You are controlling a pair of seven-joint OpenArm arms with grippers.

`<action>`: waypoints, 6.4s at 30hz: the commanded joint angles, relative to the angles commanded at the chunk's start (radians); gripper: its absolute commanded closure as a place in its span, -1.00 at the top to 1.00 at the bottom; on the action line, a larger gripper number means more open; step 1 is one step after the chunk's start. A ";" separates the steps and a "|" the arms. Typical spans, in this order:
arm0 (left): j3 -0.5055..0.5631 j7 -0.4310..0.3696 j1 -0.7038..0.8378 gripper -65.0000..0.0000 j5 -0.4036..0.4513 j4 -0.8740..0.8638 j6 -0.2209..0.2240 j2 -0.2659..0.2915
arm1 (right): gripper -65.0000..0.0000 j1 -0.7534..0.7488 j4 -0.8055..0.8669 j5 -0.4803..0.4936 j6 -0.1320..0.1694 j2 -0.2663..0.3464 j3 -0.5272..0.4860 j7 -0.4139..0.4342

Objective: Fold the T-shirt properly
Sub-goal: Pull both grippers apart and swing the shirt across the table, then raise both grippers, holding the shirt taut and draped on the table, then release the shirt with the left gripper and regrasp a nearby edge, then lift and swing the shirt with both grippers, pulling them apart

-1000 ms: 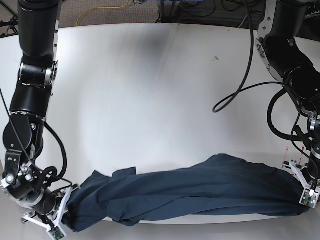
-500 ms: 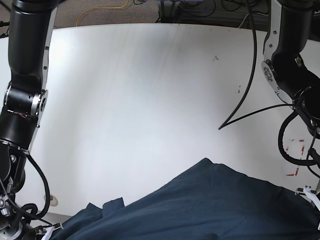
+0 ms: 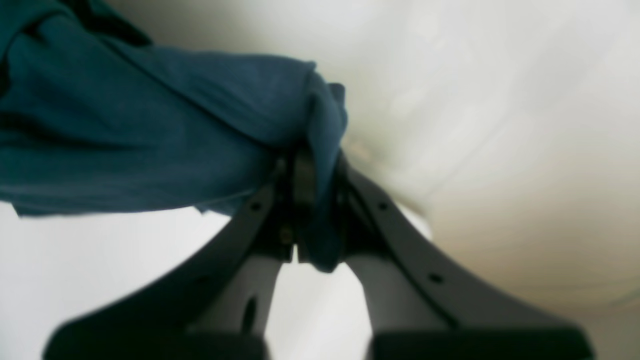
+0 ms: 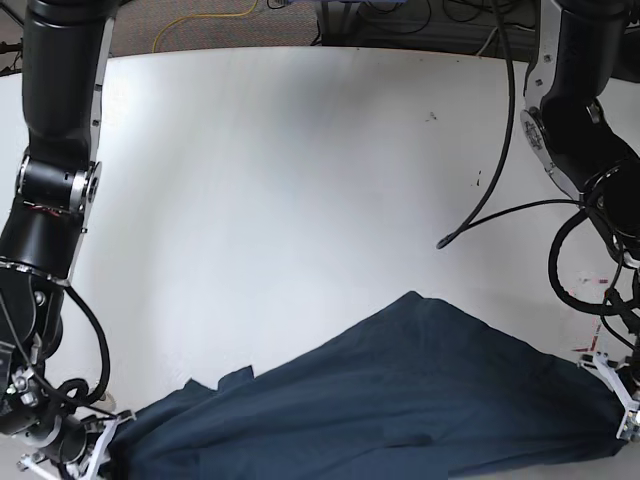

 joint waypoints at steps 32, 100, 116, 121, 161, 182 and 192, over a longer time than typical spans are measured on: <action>-0.143 -0.005 0.686 -1.00 -0.074 0.002 0.000 -0.029 | -0.91 -0.936 0.408 -0.006 0.000 -0.235 0.295 0.058; -0.233 0.077 0.519 0.72 -0.219 -0.224 0.000 0.020 | -0.91 -1.119 0.354 -0.006 0.000 -0.288 0.288 0.129; -0.209 0.015 0.255 0.71 -0.221 -0.695 0.000 0.021 | -0.91 -1.109 0.353 -0.006 0.000 -0.288 0.287 0.140; -0.172 -0.008 0.219 0.71 -0.222 -0.778 0.000 0.023 | -0.91 -1.109 0.353 -0.006 0.000 -0.288 0.287 0.140; -0.041 -0.075 0.219 -1.00 -0.238 -0.845 0.000 0.025 | -0.91 -1.080 0.361 0.000 0.000 -0.290 0.288 0.138; -0.052 0.232 0.301 -1.00 -0.362 -0.178 0.000 0.017 | -0.91 -0.988 0.344 -0.008 0.000 -0.262 0.287 0.132; -0.114 0.304 0.233 -1.00 -0.358 0.029 0.000 0.014 | -0.91 -0.845 0.325 -0.002 0.000 -0.207 0.287 0.130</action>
